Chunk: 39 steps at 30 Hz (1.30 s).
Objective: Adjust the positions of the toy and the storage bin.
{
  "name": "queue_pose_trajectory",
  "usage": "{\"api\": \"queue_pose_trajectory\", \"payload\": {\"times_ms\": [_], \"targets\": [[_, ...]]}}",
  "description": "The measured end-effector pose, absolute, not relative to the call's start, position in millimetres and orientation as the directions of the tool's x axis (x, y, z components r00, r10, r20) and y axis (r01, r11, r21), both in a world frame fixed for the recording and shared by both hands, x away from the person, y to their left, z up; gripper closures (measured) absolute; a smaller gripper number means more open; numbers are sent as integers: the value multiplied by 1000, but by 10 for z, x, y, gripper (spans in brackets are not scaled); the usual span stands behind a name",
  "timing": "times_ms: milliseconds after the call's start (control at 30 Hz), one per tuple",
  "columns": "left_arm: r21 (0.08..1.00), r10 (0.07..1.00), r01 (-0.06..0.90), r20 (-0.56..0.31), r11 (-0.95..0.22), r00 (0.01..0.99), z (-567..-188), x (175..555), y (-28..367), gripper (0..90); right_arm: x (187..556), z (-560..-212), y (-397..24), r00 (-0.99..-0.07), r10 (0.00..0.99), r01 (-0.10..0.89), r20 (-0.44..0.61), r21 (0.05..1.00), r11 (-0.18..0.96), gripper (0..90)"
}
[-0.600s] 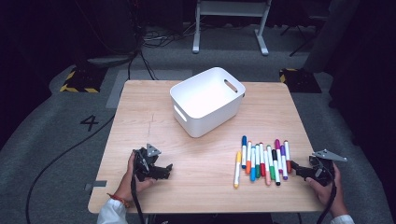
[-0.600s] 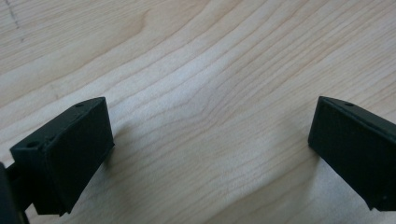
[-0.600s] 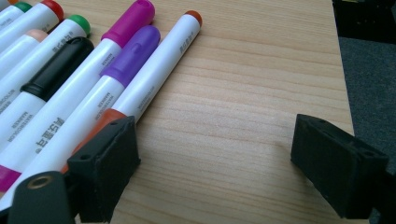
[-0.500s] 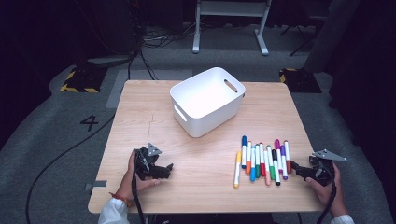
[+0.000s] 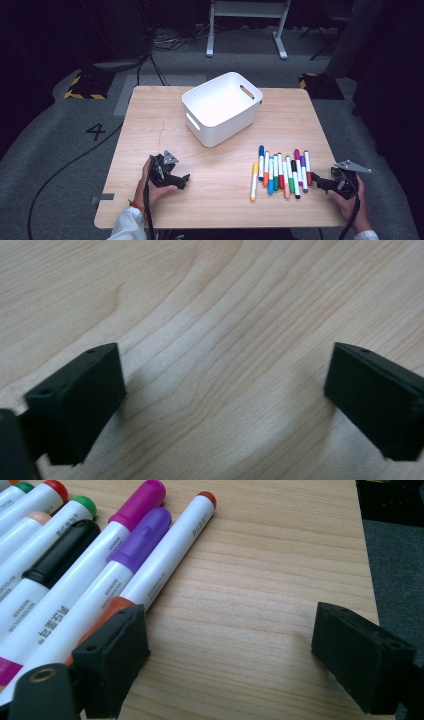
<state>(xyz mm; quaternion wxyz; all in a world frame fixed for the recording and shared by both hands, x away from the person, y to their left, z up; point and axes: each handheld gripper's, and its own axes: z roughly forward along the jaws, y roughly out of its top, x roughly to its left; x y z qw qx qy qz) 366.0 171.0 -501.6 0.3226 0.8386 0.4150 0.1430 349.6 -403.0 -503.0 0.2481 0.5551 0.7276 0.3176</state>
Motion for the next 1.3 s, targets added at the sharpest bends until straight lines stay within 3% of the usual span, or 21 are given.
{"api": "queue_pose_trajectory", "payload": {"times_ms": [67, 133, 200, 267, 633, 1300], "targets": [[669, 772, 586, -28, -458, 635, -5005, 3655, 1719, 86, 3496, -5030, -4029, -260, 966, 651, -8, 737, 181, 150], [677, 755, 573, -40, -462, 655, -4984, 3639, 1740, 211, 3496, -5030, -4030, -261, 965, 650, -9, 738, 182, 150], [684, 753, 565, -35, -461, 657, -4964, 3630, 1751, 157, 3496, -5030, -4030, -261, 965, 650, -9, 738, 182, 150], [710, 743, 548, -51, -443, 668, -4891, 3621, 1757, 209, 3496, -5030, -4030, -261, 965, 650, -9, 738, 182, 150], [796, 734, 457, -26, -396, 679, -4456, 3668, 1592, 251, 3494, -5030, -4029, -259, 966, 652, -7, 737, 180, 150], [858, 665, 315, 41, -406, 746, -3803, 4045, 1137, 262, 3490, -5031, -4029, -262, 965, 650, -5, 738, 180, 150]]}}
